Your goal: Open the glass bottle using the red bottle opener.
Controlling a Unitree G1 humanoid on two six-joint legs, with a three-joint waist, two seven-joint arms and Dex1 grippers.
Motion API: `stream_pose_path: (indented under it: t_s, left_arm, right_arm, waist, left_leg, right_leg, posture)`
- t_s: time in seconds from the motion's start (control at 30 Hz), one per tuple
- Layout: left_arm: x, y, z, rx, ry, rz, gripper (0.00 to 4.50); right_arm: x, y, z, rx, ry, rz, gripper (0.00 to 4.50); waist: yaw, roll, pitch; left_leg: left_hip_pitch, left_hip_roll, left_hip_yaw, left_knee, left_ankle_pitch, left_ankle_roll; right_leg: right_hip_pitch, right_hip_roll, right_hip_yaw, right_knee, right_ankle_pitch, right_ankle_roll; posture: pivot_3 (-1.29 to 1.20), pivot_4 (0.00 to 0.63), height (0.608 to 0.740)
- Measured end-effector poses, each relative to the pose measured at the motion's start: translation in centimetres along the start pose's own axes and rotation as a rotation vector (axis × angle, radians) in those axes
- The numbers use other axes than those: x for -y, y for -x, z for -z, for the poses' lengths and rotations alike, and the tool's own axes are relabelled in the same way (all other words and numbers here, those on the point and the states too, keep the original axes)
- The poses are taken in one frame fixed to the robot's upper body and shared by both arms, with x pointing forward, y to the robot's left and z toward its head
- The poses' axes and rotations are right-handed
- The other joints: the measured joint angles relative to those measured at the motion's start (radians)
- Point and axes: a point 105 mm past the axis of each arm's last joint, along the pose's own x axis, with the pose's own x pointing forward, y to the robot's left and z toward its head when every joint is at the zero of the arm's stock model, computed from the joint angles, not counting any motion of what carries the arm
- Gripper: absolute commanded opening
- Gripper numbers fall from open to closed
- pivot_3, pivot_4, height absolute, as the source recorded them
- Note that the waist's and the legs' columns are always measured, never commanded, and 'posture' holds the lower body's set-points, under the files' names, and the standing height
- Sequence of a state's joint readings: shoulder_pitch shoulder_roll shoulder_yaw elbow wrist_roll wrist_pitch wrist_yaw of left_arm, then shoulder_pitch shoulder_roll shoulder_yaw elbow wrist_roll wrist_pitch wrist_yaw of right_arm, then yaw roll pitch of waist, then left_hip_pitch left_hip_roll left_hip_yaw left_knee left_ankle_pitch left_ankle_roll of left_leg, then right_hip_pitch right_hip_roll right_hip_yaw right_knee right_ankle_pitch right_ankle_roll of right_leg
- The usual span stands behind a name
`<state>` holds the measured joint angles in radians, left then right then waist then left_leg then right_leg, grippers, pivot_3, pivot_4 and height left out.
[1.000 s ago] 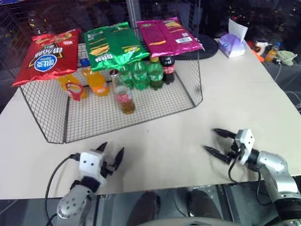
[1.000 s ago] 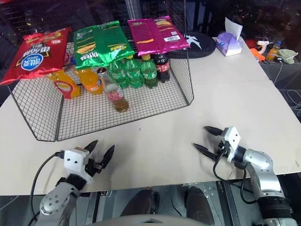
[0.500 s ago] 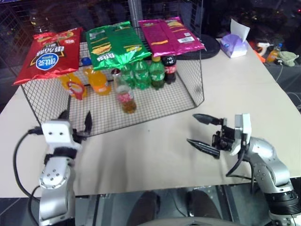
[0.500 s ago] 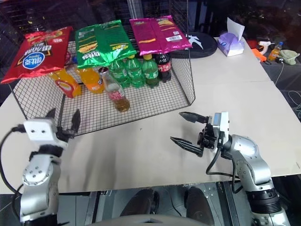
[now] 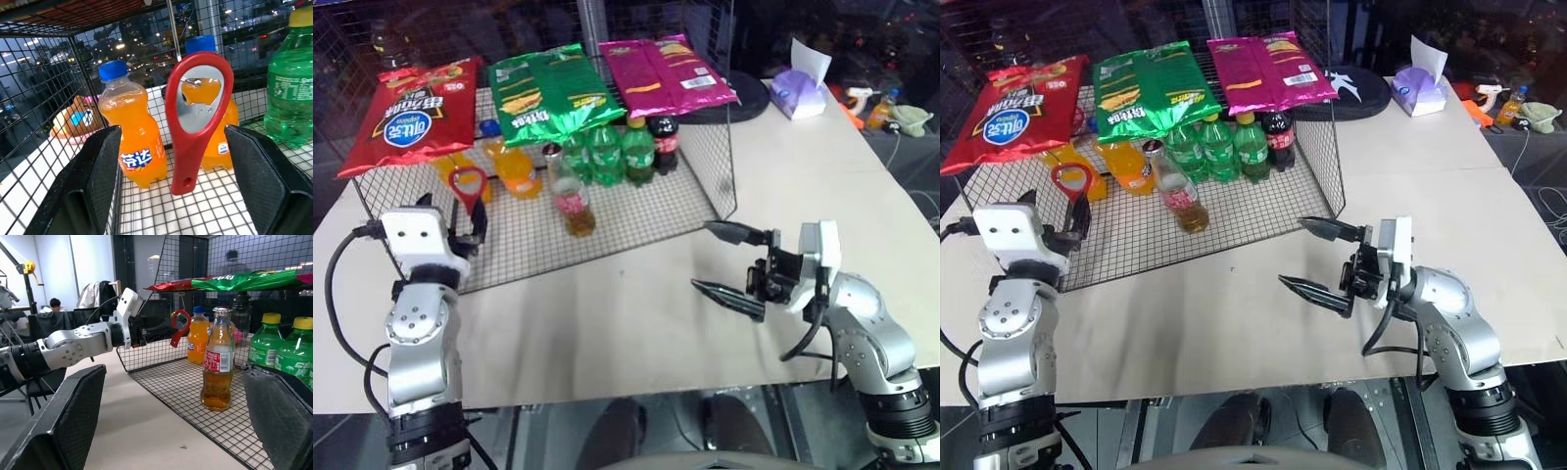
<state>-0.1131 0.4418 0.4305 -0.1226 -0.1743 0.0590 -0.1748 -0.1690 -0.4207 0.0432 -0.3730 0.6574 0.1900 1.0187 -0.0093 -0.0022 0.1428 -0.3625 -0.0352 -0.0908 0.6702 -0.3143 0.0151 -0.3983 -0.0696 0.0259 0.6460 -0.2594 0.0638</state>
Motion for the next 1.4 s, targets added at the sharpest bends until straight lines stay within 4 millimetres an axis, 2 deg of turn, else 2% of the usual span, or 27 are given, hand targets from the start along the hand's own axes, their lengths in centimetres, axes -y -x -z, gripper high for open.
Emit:
stream_pose_path:
  t_s: [0.27, 0.5, 0.6, 0.63, 0.67, 0.77, 0.8, 1.07, 1.4]
  left_arm:
    - [1.8, -1.4, 0.6, -0.010, 0.031, 0.089, 3.47]
    - [1.4, -2.2, 0.7, 0.000, 0.058, 0.074, 3.47]
    - [1.5, -2.3, 0.4, 0.017, 0.066, 0.080, 2.62]
    - [1.5, -2.3, 0.4, 0.018, 0.073, 0.080, 2.23]
    - [1.6, -2.3, 0.4, 0.020, 0.088, 0.081, 1.56]
    - [1.6, -2.2, 0.4, 0.022, 0.104, 0.079, 0.31]
    - [1.2, -2.2, 0.4, 0.024, 0.110, 0.066, 0.06]
    - [1.2, -2.0, 0.5, 0.026, 0.150, 0.074, 0.06]
    - [2.0, -1.3, -0.2, 0.081, 0.314, 0.143, 0.06]
  right_arm:
    - [0.1, 0.0, 0.1, -0.008, 0.006, 0.011, 4.46]
    - [-0.1, 0.0, 0.6, -0.027, -0.002, 0.023, 4.46]
    - [-0.3, 0.0, 0.8, -0.032, -0.006, 0.023, 4.50]
    - [-0.3, 0.0, 0.8, -0.034, -0.003, 0.023, 4.50]
    - [-0.3, 0.0, 0.8, -0.036, 0.001, 0.023, 4.50]
    - [-0.3, 0.0, 0.8, -0.037, 0.004, 0.023, 4.50]
    - [-0.3, 0.1, 0.9, -0.036, 0.005, 0.024, 4.50]
    - [-0.4, 0.2, 1.0, -0.039, 0.008, 0.027, 4.50]
    - [-0.4, 0.0, 0.7, -0.016, -0.001, 0.021, 4.50]
  waist:
    - [-0.001, 0.000, 0.000]
    - [-0.002, 0.000, 0.000]
    - [-0.002, 0.000, 0.000]
    - [-0.002, 0.000, 0.000]
    - [-0.001, 0.000, 0.000]
    - [-0.002, 0.000, 0.000]
    - [-0.002, 0.000, 0.000]
    - [0.001, -0.001, 0.000]
    - [0.005, -0.001, 0.000]
  left_leg:
    - [0.000, 0.000, 0.000, 0.000, 0.000, 0.000]
    - [-0.001, 0.000, 0.000, 0.000, 0.000, 0.000]
    - [-0.001, 0.000, 0.001, 0.000, 0.000, 0.000]
    - [-0.001, 0.000, 0.000, 0.000, 0.000, 0.000]
    - [-0.001, 0.000, 0.000, 0.000, 0.000, 0.000]
    - [-0.001, 0.000, 0.000, 0.000, 0.000, 0.000]
    - [-0.001, 0.000, 0.000, 0.000, 0.000, 0.000]
    - [-0.002, -0.001, 0.000, 0.001, 0.000, 0.000]
    - [-0.002, -0.001, 0.000, 0.001, 0.000, 0.000]
  right_leg:
    - [0.000, 0.000, 0.000, 0.000, 0.000, 0.000]
    - [-0.001, 0.000, 0.000, 0.000, 0.000, 0.000]
    - [-0.002, 0.000, 0.001, 0.001, 0.000, 0.000]
    - [-0.002, 0.000, 0.001, 0.001, 0.000, 0.000]
    - [-0.002, 0.000, 0.001, 0.001, 0.000, 0.000]
    - [-0.002, 0.000, 0.001, 0.001, 0.000, 0.000]
    - [-0.002, 0.000, 0.001, 0.001, 0.000, 0.000]
    - [-0.002, 0.000, 0.000, 0.001, 0.000, 0.000]
    - [-0.002, 0.000, 0.000, 0.001, 0.000, 0.000]
  posture:
    - [0.00, 0.150, 0.740]
    - [0.00, 0.150, 0.740]
    - [0.00, 0.150, 0.740]
    - [0.00, 0.150, 0.740]
    - [0.00, 0.150, 0.740]
    - [0.00, 0.150, 0.740]
    - [0.00, 0.150, 0.740]
    - [0.00, 0.150, 0.740]
    - [0.00, 0.150, 0.740]
